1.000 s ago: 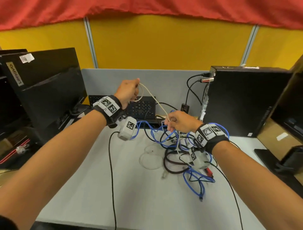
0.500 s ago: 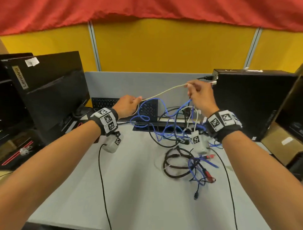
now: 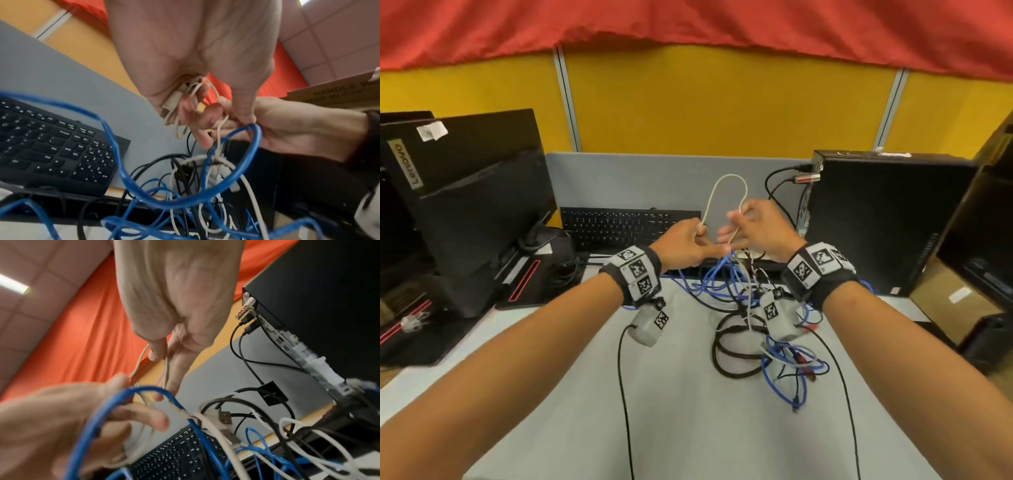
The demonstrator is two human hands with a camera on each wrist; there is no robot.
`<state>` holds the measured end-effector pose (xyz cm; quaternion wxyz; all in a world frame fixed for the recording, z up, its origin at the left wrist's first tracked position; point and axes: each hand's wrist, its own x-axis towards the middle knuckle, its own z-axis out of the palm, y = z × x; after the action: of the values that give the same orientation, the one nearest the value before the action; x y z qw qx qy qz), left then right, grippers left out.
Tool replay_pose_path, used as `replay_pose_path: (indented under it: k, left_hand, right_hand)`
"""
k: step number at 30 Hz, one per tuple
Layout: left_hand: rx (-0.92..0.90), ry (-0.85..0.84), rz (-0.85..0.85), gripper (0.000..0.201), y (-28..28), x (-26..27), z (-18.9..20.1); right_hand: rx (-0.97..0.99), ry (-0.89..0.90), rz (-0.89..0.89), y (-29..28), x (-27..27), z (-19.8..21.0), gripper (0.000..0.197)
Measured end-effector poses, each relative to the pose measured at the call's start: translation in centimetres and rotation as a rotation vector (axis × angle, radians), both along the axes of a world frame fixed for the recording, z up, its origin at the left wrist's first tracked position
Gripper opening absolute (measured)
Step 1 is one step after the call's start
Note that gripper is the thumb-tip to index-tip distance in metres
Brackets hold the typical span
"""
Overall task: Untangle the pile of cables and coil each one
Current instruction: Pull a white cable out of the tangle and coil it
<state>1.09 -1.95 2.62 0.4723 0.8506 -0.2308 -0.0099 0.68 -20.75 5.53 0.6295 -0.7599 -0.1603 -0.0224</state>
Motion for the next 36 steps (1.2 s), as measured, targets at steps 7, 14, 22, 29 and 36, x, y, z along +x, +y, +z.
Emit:
replay_pose_path:
  k: [7,14,22,29,36]
  left_hand:
    - [-0.097,0.048,0.055,0.053,-2.0,1.4,-2.7]
    - [-0.173,0.042,0.082,0.052,-2.7,2.2,-3.3]
    - [-0.270,-0.028,0.218,0.050,-3.5,2.0,-3.8]
    - [-0.115,-0.181,0.177,0.046,-3.5,1.5,-2.8]
    - [0.096,-0.222,0.089,0.038,-3.2,0.8,-2.5]
  right_hand:
    - [0.236,0.054,-0.002,-1.2,-0.2,-0.3,0.017]
    - [0.361,0.050,-0.075,-1.7,-0.3,-0.1,0.012]
    - [0.334,0.057,-0.038,-1.8,-0.8,-0.4,0.013]
    - [0.360,0.013,-0.052,-2.1,-0.9,-0.7,0.014]
    - [0.343,-0.086,-0.134,-2.1,-0.4,-1.2,0.009]
